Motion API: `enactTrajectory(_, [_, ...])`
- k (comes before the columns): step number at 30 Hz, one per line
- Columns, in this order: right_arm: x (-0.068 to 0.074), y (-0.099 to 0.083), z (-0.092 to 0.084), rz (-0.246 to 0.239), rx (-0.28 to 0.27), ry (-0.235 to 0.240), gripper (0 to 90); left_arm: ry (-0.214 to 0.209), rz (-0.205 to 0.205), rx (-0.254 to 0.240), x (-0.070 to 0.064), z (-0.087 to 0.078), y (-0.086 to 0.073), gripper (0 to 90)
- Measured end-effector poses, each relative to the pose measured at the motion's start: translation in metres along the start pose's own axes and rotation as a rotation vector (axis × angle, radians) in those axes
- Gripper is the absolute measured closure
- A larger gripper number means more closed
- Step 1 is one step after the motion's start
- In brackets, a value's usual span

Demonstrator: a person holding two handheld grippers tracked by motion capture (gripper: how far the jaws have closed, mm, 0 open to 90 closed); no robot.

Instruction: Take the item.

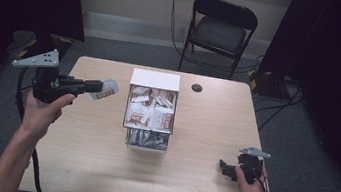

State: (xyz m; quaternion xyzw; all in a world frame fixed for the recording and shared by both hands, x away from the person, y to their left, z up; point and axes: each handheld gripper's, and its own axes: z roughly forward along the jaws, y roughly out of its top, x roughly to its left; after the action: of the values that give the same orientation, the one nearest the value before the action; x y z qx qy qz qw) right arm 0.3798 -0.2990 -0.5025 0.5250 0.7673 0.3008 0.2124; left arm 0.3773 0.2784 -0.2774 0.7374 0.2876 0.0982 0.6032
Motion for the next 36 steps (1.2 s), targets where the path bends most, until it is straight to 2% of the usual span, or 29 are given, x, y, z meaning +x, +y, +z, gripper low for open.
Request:
enactTrajectory(4, [0.000, 0.000, 0.000, 0.000, 0.000, 0.000, 0.0, 0.022, -0.005, -0.002, 0.003, -0.005, -0.001, 90.0])
enactTrajectory(5, [0.000, 0.000, 0.000, 0.000, 0.000, 0.000, 0.0, 0.039, -0.015, 0.004, 0.005, -0.005, -0.001, 90.0])
enactTrajectory(9, [0.000, 0.000, 0.000, 0.000, 0.000, 0.000, 0.0, 0.059, -0.026, 0.017, 0.014, -0.003, -0.007, 90.0])
enactTrajectory(15, [0.000, 0.000, 0.000, 0.000, 0.000, 0.000, 0.0, 0.072, -0.053, 0.032, 0.026, 0.002, -0.018, 90.0])
enactTrajectory(25, [0.000, 0.000, 0.000, 0.000, 0.000, 0.000, 0.0, 0.072, -0.053, 0.052, 0.035, 0.009, -0.027, 90.0])
enactTrajectory(29, [0.000, 0.000, 0.000, 0.000, 0.000, 0.000, 0.0, 0.080, -0.042, 0.080, 0.038, 0.014, -0.031, 90.0])
enactTrajectory(36, [0.000, 0.000, 0.000, 0.000, 0.000, 0.000, 0.0, 0.091, -0.061, 0.104, 0.044, 0.021, -0.040, 90.0])
